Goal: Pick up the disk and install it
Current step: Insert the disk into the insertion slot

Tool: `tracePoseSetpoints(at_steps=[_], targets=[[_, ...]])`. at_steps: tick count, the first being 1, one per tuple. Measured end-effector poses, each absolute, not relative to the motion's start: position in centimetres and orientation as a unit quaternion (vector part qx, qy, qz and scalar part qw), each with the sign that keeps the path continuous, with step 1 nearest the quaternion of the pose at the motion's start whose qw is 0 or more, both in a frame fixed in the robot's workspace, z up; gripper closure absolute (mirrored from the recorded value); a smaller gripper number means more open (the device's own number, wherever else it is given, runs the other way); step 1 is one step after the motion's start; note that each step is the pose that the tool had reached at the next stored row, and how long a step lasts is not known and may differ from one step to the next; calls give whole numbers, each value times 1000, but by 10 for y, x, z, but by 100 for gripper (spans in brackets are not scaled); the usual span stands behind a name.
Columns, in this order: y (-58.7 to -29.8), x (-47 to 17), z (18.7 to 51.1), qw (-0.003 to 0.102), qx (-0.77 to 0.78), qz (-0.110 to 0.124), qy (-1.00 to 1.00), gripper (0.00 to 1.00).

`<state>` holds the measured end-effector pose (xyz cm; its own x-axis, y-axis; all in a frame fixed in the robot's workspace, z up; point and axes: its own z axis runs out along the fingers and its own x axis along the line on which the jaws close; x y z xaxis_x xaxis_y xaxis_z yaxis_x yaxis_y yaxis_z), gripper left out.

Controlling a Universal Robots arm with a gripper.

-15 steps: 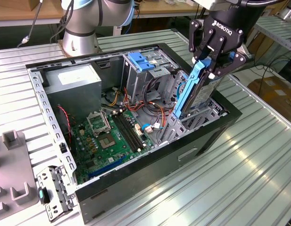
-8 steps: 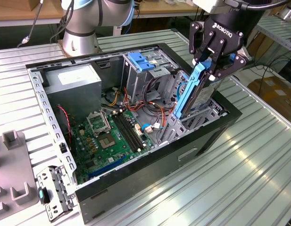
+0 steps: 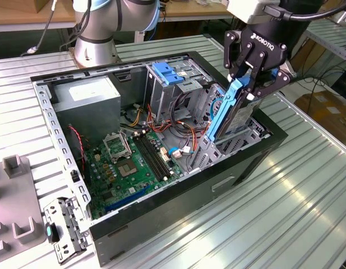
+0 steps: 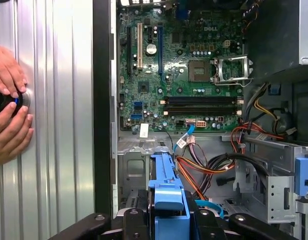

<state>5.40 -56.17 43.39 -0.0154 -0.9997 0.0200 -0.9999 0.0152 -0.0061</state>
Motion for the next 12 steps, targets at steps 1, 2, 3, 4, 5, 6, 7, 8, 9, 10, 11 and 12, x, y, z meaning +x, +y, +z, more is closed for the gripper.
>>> tracePoseSetpoints(at_steps=[1,2,3,4,5,6,7,8,9,10,11,12], targets=[[-562,54,433,5,702,9,-712,63],[-562,54,431,5,702,9,-712,63],[-562,54,429,5,702,9,-712,63],[-562,54,428,5,702,9,-712,63],[-562,54,426,5,702,9,-712,63],[-562,54,424,5,702,9,-712,63],[-562,54,423,5,702,9,-712,63],[-562,54,422,5,702,9,-712,63],[-562,54,420,5,702,9,-712,63],[-562,54,419,5,702,9,-712,63],[-562,54,418,5,702,9,-712,63],[-563,54,417,5,702,9,-712,63]])
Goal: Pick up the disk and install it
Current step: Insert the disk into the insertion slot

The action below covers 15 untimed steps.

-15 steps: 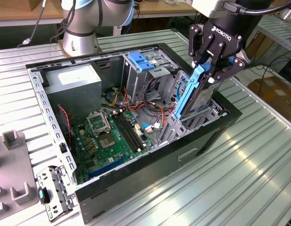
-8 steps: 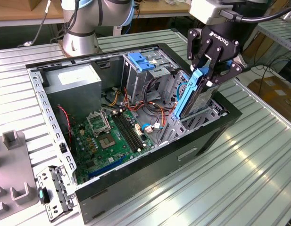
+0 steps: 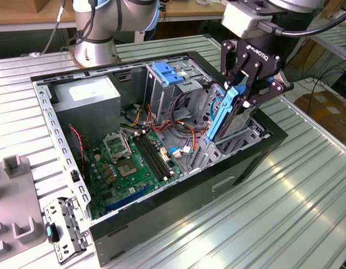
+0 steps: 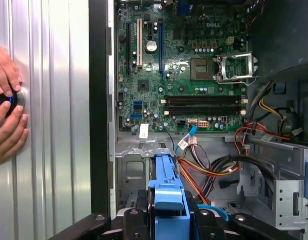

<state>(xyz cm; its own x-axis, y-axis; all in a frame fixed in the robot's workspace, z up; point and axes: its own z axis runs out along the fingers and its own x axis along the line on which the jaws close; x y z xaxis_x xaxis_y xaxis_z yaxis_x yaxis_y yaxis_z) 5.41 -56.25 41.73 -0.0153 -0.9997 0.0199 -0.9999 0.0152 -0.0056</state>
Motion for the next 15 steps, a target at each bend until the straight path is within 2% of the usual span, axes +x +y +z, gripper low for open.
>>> tracePoseSetpoints(at_steps=[15], targets=[[-565,54,390,5,702,9,-712,63]])
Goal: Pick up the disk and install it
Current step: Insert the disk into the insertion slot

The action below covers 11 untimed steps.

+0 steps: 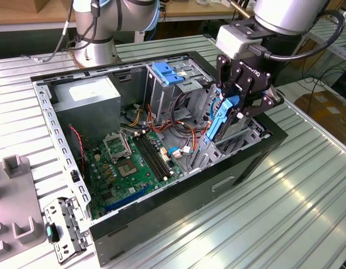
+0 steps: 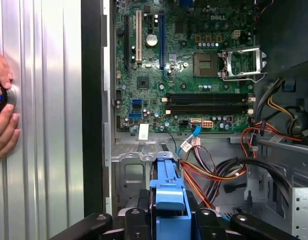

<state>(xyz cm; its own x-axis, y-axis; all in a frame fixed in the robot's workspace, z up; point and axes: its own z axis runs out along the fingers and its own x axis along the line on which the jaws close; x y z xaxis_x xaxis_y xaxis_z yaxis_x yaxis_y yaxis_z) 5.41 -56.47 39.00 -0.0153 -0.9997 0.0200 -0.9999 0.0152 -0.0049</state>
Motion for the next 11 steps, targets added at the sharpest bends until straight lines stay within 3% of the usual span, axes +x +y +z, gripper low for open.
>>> tracePoseSetpoints(at_steps=[11], targets=[[-566,54,364,5,702,9,-712,63]])
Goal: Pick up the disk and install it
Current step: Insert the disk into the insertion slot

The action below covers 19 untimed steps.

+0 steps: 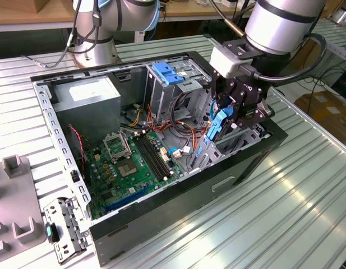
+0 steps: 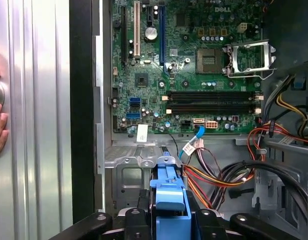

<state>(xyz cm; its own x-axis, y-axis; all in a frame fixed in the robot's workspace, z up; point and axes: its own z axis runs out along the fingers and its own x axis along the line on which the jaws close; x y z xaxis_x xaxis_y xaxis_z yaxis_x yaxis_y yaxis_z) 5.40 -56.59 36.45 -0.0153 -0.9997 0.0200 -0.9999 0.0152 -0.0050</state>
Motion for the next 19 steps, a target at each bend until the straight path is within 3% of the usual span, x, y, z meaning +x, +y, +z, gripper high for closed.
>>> tracePoseSetpoints(at_steps=[19], targets=[[-567,54,351,5,702,9,-712,63]])
